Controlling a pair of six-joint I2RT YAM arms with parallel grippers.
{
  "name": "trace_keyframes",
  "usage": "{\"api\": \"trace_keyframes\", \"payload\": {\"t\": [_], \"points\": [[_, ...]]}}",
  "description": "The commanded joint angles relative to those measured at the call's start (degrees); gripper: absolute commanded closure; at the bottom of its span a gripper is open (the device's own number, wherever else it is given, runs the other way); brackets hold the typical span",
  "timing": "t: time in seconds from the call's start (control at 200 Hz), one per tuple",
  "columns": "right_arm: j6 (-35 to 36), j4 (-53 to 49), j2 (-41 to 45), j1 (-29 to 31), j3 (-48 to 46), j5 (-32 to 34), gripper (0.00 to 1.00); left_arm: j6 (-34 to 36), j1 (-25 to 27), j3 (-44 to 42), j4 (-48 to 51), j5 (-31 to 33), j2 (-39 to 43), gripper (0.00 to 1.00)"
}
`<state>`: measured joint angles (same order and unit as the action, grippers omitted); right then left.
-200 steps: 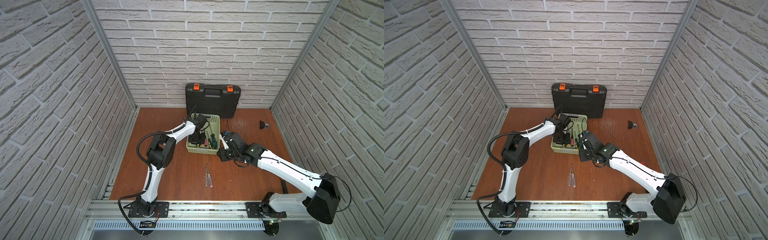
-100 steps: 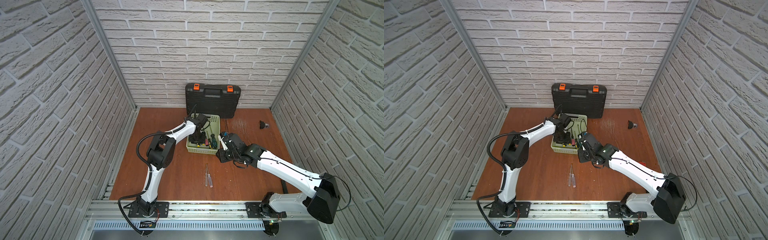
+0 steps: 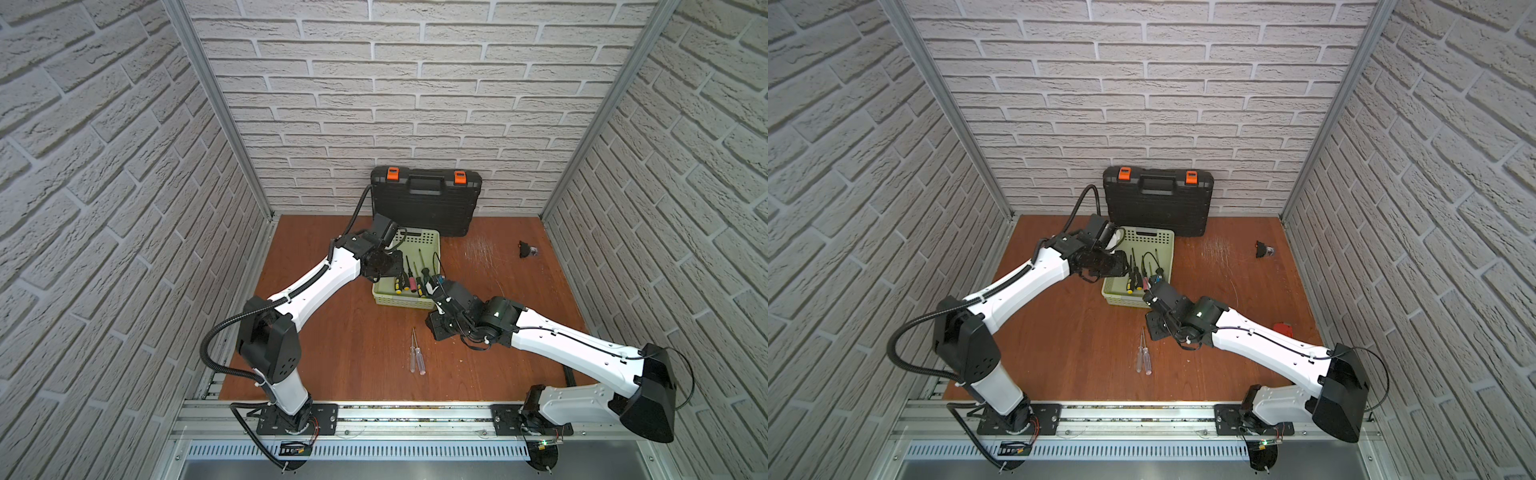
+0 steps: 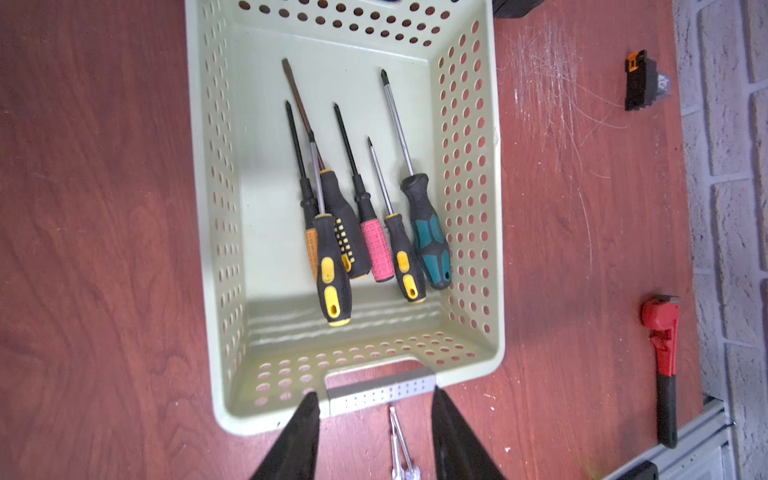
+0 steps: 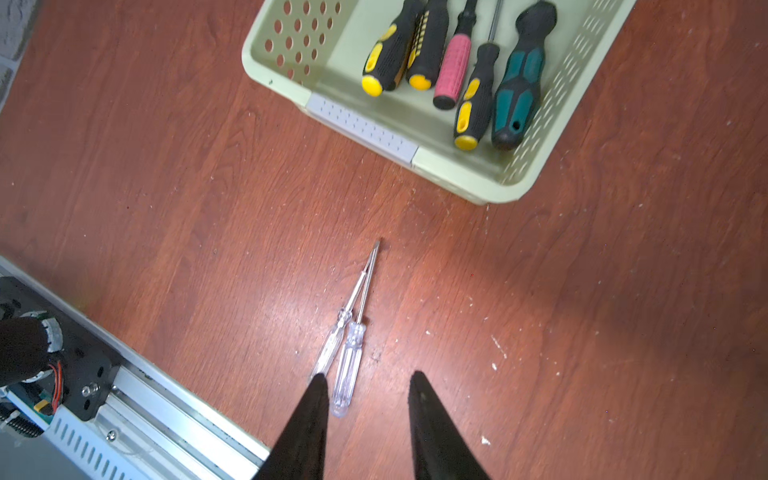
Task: Put the screwdriver in the bin
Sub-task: 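Withdraw the left gripper while the right gripper moves to the clear-handled screwdrivers, then close the right gripper on a clear-handled screwdriver and lift it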
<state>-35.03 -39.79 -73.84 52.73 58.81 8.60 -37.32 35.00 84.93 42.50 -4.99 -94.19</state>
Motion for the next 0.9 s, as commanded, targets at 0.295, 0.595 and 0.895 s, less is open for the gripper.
{"api": "trace_keyframes", "payload": {"t": [0.295, 0.595, 0.895], "points": [[-11.02, 2.31, -10.91, 9.35, -4.33, -2.55, 0.57, -3.06, -3.20, -16.84, -5.73, 2.44, 14.61, 0.52], [-12.61, 5.62, -18.59, 10.38, -4.74, -3.82, 0.60, -2.98, -5.45, -20.01, -6.89, 1.09, 16.14, 0.52], [-13.17, 4.57, -20.23, 10.38, -4.96, -1.63, 0.64, -3.36, -6.78, -21.49, -7.96, 0.25, 16.32, 0.52]]}}
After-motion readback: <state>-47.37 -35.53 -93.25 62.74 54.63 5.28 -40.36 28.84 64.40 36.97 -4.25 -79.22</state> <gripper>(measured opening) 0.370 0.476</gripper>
